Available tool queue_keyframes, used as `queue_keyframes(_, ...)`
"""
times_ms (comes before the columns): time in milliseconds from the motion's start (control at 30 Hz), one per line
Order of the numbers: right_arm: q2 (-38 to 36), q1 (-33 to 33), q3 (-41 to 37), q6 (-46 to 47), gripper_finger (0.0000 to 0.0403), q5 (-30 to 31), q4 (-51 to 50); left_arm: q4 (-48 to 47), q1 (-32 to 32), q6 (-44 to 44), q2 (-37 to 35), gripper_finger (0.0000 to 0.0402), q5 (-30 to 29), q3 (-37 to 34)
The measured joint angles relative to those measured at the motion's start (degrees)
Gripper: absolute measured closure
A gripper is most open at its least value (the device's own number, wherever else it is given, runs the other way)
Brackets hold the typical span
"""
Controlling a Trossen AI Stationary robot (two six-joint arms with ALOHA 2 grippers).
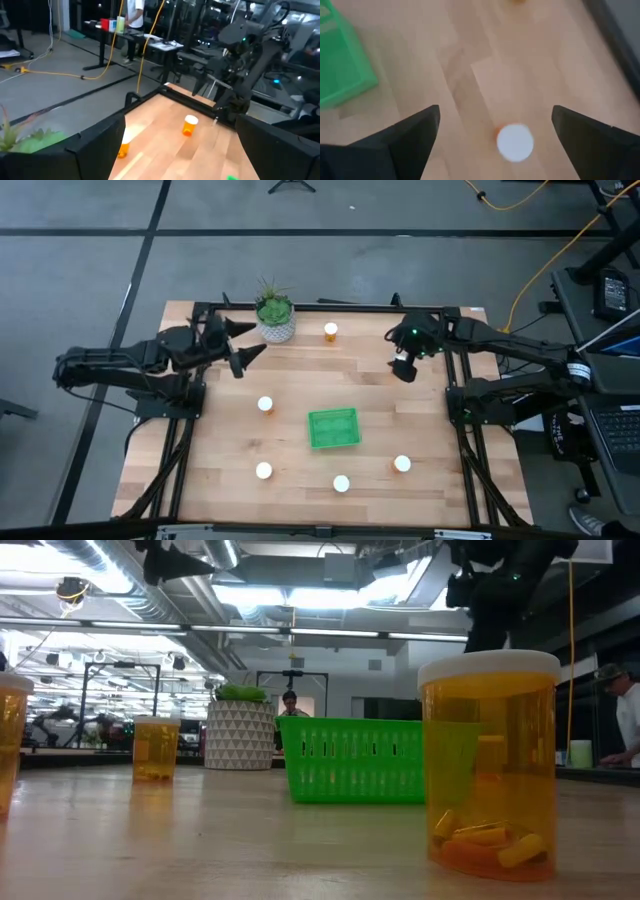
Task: Pick and place pill bottles into a basket
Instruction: Put the orange pill bottle into the green bin
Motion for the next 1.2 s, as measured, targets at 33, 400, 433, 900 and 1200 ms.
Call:
queue_keyframes(33,0.0,-0.5,0.0,0.2,0.0017,-0.7,-1.1,0.4,0.0,0.0,-0.6,0.0029,-0.6,-0.7)
queue_keyframes(400,7.7,-4.4,0.0,-2.2,0.0018,-0.2,-6.3,2.8,0.0,4.1,-1.5,0.0029,-3.2,-1.6)
queue_keyframes(433,9.0,-4.4,0.0,-2.6,0.0018,-0.2,-6.0,2.7,0.0,4.1,-1.5,0.0029,-3.2,-1.6)
queue_keyframes(900,17.4,-6.6,-3.5,-4.6,0.0018,0.2,-2.7,2.6,0.0,3.1,-3.3,0.0029,-3.2,-1.6)
queue_keyframes(1200,17.4,-6.6,-6.9,-2.6,0.0018,0.2,-0.7,2.6,0.0,4.1,-3.6,0.0029,-3.5,-1.6)
